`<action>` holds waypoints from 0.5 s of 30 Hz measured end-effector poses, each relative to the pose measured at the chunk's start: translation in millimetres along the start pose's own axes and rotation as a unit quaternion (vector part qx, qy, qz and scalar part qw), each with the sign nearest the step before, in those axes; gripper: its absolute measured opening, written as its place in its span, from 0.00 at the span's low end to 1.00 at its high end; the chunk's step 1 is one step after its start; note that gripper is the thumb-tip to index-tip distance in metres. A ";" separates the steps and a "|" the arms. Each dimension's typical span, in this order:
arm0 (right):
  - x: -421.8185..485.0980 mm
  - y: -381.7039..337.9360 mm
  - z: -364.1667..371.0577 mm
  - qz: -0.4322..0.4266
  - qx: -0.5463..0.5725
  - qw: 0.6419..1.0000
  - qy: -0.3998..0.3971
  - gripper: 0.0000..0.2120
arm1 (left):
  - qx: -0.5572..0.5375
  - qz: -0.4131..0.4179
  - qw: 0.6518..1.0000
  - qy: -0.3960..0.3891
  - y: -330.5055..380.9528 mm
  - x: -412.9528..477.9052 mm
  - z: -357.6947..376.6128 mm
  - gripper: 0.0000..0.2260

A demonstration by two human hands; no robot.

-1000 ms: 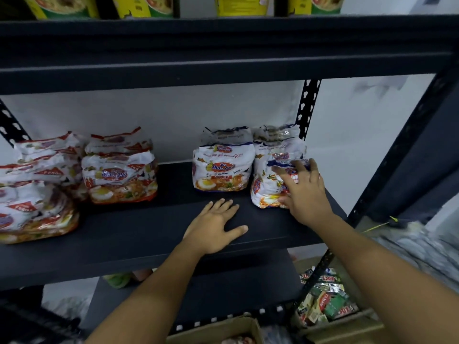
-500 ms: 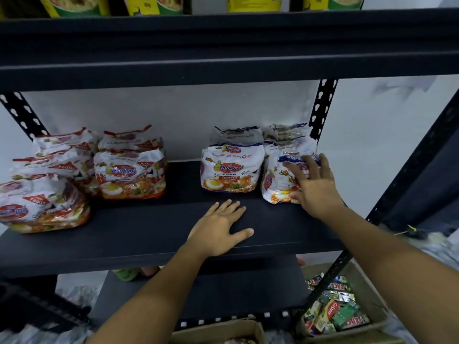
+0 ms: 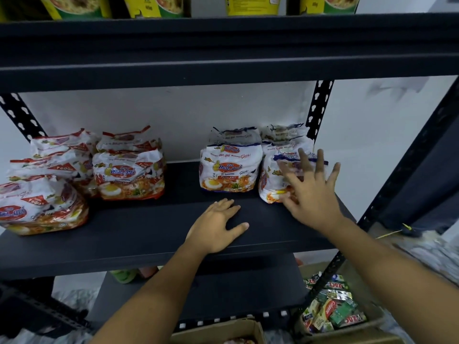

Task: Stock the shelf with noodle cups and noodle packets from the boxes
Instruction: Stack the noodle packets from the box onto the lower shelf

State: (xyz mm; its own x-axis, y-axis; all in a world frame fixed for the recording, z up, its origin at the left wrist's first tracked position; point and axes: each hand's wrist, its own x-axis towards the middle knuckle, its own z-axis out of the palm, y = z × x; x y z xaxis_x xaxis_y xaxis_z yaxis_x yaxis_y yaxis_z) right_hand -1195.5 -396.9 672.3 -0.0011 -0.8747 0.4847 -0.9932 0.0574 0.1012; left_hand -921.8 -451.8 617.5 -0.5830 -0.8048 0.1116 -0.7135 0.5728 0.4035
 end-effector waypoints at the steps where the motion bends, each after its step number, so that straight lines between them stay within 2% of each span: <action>1: -8.4 -10.5 -4.5 -0.016 0.018 0.999 0.023 0.35 | -0.002 -0.005 1.000 0.013 -1.1 0.4 0.3 0.31; 3: -26.7 -30.6 -6.0 -0.079 0.092 0.992 0.035 0.27 | 0.000 -0.018 0.999 0.043 -2.4 0.2 -0.2 0.28; 6: -43.5 -53.1 9.1 -0.141 0.202 0.963 -0.107 0.25 | -0.018 -0.038 0.995 0.093 -4.0 -0.4 -1.9 0.22; 9: -42.0 -69.7 26.6 -0.131 0.216 0.946 -0.203 0.29 | -0.078 -0.064 0.983 0.150 -6.3 -1.9 -5.5 0.18; 12: -37.7 -78.4 34.8 -0.123 0.195 0.950 -0.209 0.30 | -0.155 -0.113 0.962 0.193 -9.6 -1.7 -10.8 0.15; 15: -40.0 -78.4 39.4 -0.130 0.171 0.954 -0.209 0.30 | -0.263 -0.160 0.926 0.218 -13.9 2.6 -16.0 0.15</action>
State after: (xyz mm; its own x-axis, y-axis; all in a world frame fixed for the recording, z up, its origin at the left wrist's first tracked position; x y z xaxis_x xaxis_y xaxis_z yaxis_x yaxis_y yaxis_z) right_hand -1122.3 -385.3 610.8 0.2755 -0.9574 0.0862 -0.9458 -0.2860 -0.1537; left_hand -907.1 -464.3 626.8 -0.0794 -0.9725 0.2191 -0.4679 0.2304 0.8532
